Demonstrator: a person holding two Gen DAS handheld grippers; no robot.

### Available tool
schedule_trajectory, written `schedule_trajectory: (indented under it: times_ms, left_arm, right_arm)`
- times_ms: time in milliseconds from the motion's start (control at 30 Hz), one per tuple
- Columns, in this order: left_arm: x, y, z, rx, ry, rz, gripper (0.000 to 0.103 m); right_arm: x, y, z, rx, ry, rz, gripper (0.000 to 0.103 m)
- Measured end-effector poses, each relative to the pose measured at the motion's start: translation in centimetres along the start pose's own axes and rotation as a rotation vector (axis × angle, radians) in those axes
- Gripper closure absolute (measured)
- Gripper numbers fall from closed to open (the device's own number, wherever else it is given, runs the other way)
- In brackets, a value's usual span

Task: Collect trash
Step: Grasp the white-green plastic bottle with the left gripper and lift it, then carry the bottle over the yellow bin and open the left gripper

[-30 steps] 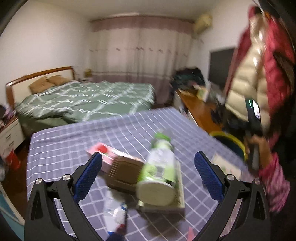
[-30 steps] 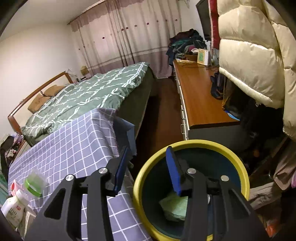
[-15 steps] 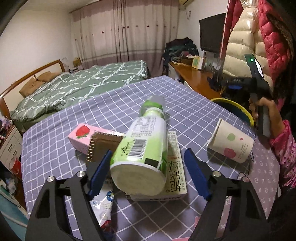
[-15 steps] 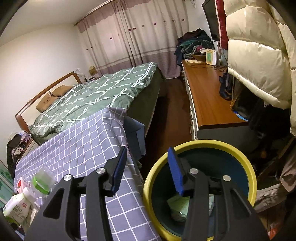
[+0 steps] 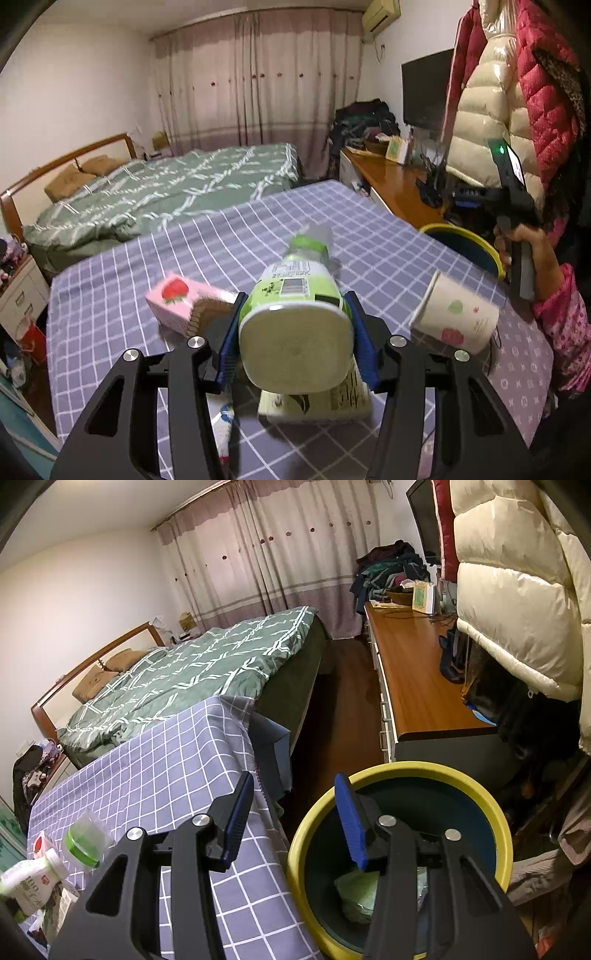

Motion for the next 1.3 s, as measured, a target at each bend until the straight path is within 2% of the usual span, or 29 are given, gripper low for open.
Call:
schedule_trajectory:
  times_ms: [133, 267, 500, 633, 933, 1100, 1300]
  left_arm:
    - [-1.0, 2.1, 0.3, 0.016, 0.051, 0.017, 0.051]
    - [-2.2, 3.5, -0.2, -0.002, 0.089, 0.045, 0.051]
    - [-3.4, 4.5, -2.6, -0.051, 0.118, 0.103, 0.051]
    - [-4.1, 5.6, -4.1, -0.043, 0.139, 0.125, 0.051]
    - [-4.1, 7.4, -6.2, -0.073, 0.171, 0.12, 0.051]
    - [-3.5, 8.7, -5.9, -0.072, 0.195, 0.112, 0.051]
    - [-2.3, 11.2, -3.7, -0.05, 0.226, 0.086, 0.051]
  right_arm:
    - [-0.1, 0.1, 0.1, 0.005, 0.003, 0.0, 0.059]
    - [-0.2, 0.2, 0.3, 0.015, 0.009, 0.004, 0.059]
    - [-0.3, 0.1, 0.5, 0.013, 0.036, 0.002, 0.059]
    - [-0.5, 0.0, 0.5, 0.008, 0.052, 0.001, 0.059]
    - [-0.7, 0.3, 1.4, 0.026, 0.093, -0.008, 0.059]
    - [-0.7, 0.6, 2.1, 0.03, 0.11, -0.016, 0.059]
    - [-0.7, 1.5, 4.5, 0.054, 0.156, -0.016, 0.059]
Point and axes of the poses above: each gripper's, at about its wrist camera, not at the fingertips, and z roughly against the way its jaws point, x to its right, y to its top, the point moved 9 cm from there along -z, roughly the way its jaws point, and after that the axes turned 11 degrees about -z, right-handed, at the moved point
